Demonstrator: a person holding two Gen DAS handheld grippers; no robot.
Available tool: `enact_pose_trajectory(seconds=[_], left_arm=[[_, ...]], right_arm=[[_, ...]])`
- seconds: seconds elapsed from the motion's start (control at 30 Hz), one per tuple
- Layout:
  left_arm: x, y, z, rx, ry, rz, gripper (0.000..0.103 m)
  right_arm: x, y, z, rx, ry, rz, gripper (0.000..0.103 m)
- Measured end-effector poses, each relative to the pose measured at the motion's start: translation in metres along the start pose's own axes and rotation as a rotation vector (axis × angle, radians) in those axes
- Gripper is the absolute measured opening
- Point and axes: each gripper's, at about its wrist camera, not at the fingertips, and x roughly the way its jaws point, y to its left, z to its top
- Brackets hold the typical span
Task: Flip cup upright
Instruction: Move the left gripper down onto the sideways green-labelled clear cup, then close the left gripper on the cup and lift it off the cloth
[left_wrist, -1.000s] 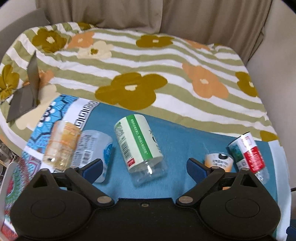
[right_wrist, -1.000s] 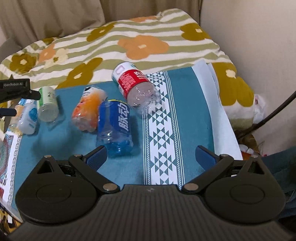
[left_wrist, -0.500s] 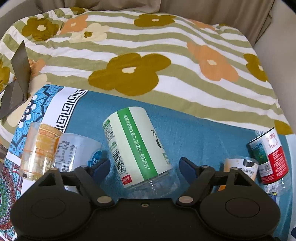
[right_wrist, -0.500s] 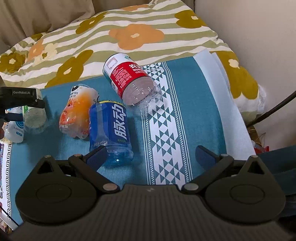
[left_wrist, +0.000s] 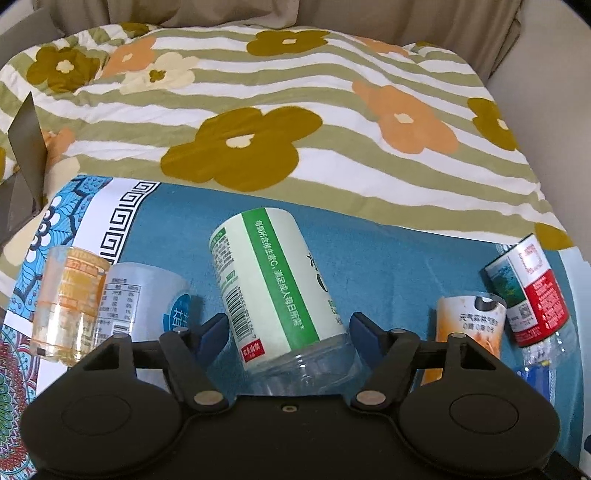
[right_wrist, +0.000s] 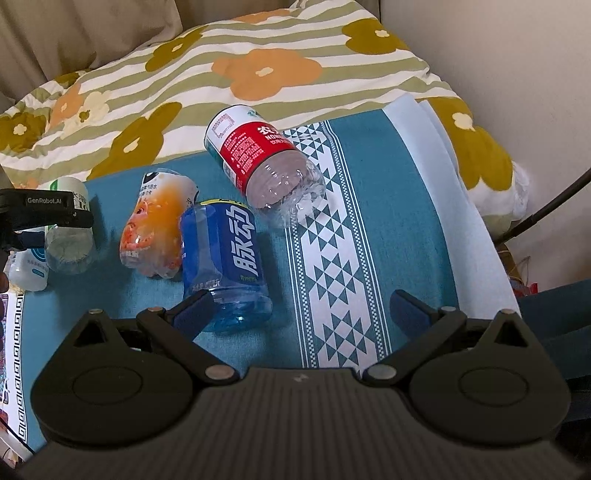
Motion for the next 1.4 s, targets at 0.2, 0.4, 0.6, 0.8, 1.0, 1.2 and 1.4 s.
enact_pose_trajectory(seconds=[0.2, 0.4, 0.6, 0.8, 1.0, 1.2, 1.4], left_arm=[[-0.024, -0.005, -0.013, 0.036, -0.039, -0.017, 0.073], [-0.043, -0.009, -0.041, 0.058, -0.059, -0.035, 0.071], [-0.065, -0.017, -0.082, 0.091, -0.107, -0.072, 0.07], [-0.087, -0.025, -0.131, 0.096, -0.171, -0.103, 0.069], [-0.097, -0.033, -0.178, 0.111, -0.207, -0.119, 0.069], [-0.088, -0.033, -0.203, 0.135, -0.22, -0.131, 0.069], [-0.079, -0.03, -0.212, 0.145, -0.213, -0.131, 0.069]], right_arm=[[-0.012, 0.0, -0.007, -0.001, -0.024, 0.015, 0.103], [-0.028, -0.003, -0.02, -0.021, -0.047, 0.036, 0.103], [-0.039, -0.01, -0.041, -0.042, -0.054, 0.047, 0.103], [-0.046, -0.021, -0.069, -0.088, -0.051, 0.055, 0.103], [-0.045, -0.03, -0.093, -0.122, -0.045, 0.063, 0.103], [-0.037, -0.034, -0.109, -0.149, -0.031, 0.06, 0.103], [-0.03, -0.032, -0.117, -0.167, -0.022, 0.062, 0.103]])
